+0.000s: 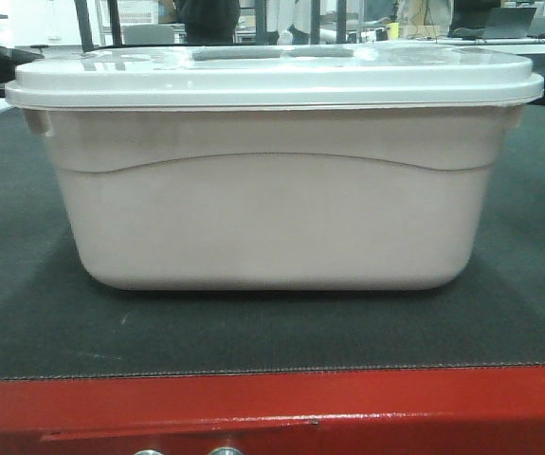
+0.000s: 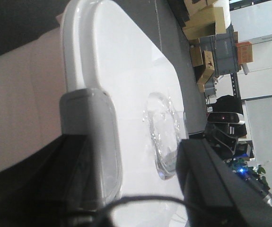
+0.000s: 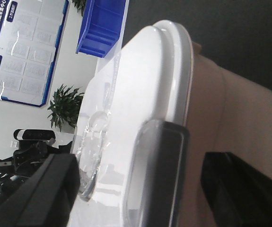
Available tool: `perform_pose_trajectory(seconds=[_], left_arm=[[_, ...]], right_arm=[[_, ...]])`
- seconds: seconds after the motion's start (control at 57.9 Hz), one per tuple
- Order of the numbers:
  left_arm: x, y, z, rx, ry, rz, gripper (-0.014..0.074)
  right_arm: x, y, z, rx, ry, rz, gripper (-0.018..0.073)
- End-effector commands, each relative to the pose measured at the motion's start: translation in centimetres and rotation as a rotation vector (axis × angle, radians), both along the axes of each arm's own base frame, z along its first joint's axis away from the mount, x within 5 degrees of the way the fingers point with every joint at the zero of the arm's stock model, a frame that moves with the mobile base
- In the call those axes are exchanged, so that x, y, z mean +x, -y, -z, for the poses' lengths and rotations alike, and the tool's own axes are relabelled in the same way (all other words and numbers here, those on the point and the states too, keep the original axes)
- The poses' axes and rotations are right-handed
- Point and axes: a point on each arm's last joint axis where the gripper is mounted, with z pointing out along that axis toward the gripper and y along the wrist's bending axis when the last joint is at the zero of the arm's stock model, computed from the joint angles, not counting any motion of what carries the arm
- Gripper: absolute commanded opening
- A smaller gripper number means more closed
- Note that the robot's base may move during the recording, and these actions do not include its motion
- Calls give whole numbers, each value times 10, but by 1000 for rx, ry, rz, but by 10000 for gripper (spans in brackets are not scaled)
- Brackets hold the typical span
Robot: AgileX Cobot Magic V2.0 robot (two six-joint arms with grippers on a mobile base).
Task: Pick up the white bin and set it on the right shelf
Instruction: 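Close both grippers on the lid rims at the bin's two ends, then lift the pink bin off the workbench with both grippers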
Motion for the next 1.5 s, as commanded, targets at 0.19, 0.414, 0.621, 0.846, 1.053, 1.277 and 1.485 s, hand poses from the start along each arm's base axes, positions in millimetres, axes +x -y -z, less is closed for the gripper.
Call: perform_pose_trajectory(seconds=[0.19,0.414,0.621,0.846,1.053,1.277,1.485], left_arm=[[11,4,3,-138,-19,24,316],[15,5,9,-212,-43,48,316],[14,13,9,-213,-44,70,316],[14,27,11,-192,-54,83,314],[13,30,11,-192,-55,92,311],[12,31,10,-202,-53,108,155],[9,32,5,-252,-44,139,-128]], right_arm=[[-1,-8,-16,128,75,-77,623],[-1,-8,-17,134,78,-81,623],[-1,-8,-18,146,83,-82,622],[-1,-9,-19,153,85,-86,545],[-2,-9,-19,159,88,-92,263],[-2,-9,-19,159,89,-94,60],[-6,-11,-30,154,122,-93,60]])
